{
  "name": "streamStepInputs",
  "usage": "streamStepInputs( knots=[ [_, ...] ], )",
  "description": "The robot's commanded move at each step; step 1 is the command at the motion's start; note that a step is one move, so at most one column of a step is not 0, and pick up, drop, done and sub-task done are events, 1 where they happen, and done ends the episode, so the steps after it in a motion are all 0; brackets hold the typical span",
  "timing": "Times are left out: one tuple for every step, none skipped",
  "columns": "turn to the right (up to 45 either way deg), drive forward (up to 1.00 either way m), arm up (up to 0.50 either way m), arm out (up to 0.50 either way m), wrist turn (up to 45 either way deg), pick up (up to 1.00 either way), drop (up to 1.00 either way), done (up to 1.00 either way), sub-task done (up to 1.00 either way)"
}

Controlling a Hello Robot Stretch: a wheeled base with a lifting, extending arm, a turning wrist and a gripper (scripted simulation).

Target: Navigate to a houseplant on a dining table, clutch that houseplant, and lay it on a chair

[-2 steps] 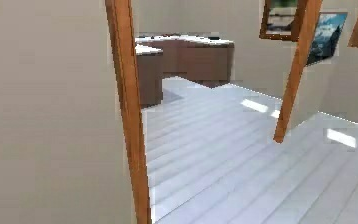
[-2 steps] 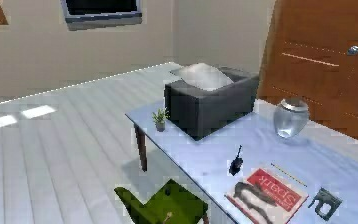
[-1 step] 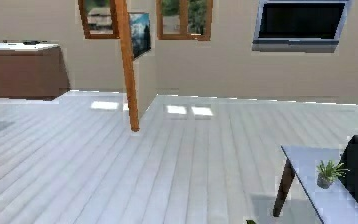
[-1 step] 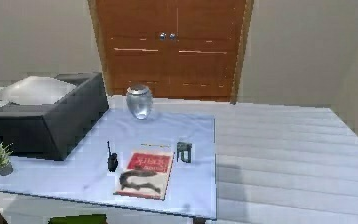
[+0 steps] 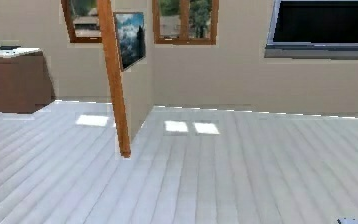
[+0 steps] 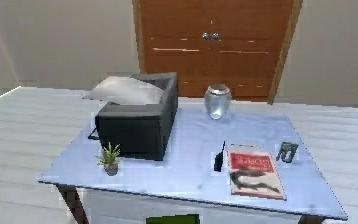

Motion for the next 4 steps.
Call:
streamStepInputs(
  knots=[
    [12.0, 0.0, 0.0, 0.0, 0.0, 0.0, 0.0, 0.0, 0.0],
    [0.0, 0.2, 0.0, 0.0, 0.0, 0.0, 0.0, 0.0, 0.0],
    [9.0, 0.0, 0.0, 0.0, 0.0, 0.0, 0.0, 0.0, 0.0],
    [0.0, 0.4, 0.0, 0.0, 0.0, 0.0, 0.0, 0.0, 0.0]
  ],
)
